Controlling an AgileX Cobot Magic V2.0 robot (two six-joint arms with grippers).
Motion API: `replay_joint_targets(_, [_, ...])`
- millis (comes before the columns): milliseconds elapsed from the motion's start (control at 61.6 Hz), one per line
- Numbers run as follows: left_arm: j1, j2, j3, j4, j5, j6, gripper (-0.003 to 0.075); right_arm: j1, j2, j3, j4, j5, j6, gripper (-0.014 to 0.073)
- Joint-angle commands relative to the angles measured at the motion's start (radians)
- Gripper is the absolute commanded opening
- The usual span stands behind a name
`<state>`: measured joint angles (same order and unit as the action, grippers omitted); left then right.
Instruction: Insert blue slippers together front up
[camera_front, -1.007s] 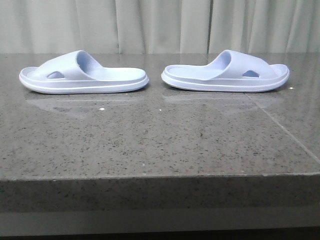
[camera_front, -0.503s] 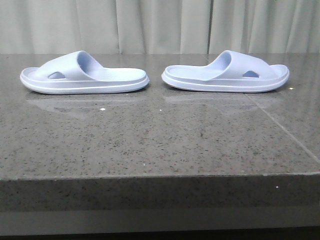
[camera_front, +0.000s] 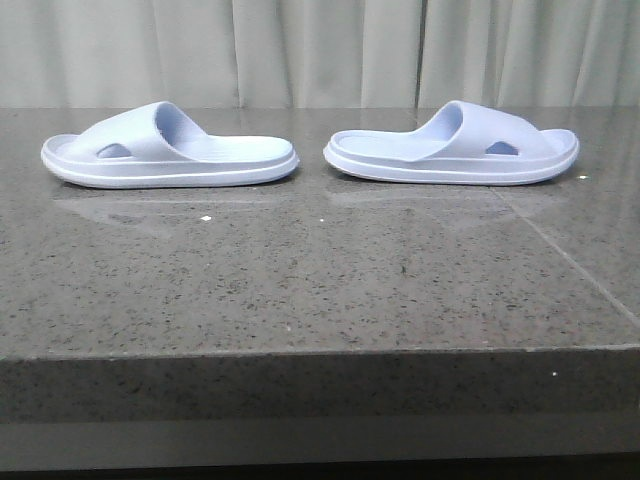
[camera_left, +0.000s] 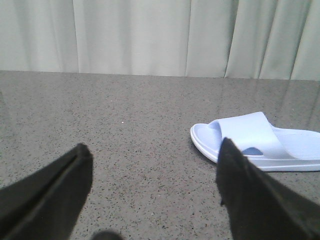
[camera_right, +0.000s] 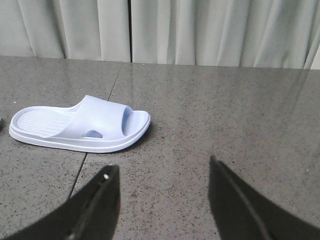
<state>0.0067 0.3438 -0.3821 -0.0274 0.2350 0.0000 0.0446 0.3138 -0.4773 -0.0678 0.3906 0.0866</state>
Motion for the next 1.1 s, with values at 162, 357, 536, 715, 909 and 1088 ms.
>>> replay_joint_targets(162, [-0.007,0.015,-0.037,-0.012,-0.103,-0.012,0.062,-0.008,0.015,-0.036,-0.014,-0.087,-0.007,0.0491])
replay_joint_targets(357, [-0.007,0.015,-0.037,-0.012,-0.103,-0.012,0.062,-0.008,0.015,-0.036,-0.014,-0.087,-0.007,0.0491])
replay_joint_targets(536, [-0.007,0.015,-0.037,-0.012,-0.103,-0.012,0.062,-0.008,0.015,-0.036,-0.014,-0.087,-0.007,0.0491])
replay_joint_targets(715, [-0.007,0.015,-0.037,-0.012,-0.103,-0.012,0.062,-0.008,0.015,-0.036,-0.014,-0.087,-0.007,0.0491])
replay_joint_targets(909, [-0.007,0.015,-0.037,-0.012,-0.111,-0.012,0.062,-0.008,0.015,-0.036,-0.014,-0.087,-0.007,0.0491])
replay_joint_targets(1088, [-0.007,0.015,-0.037,-0.012,-0.132,-0.012,0.062,-0.008,0.015,-0.036,-0.014,-0.087,-0.007,0.0491])
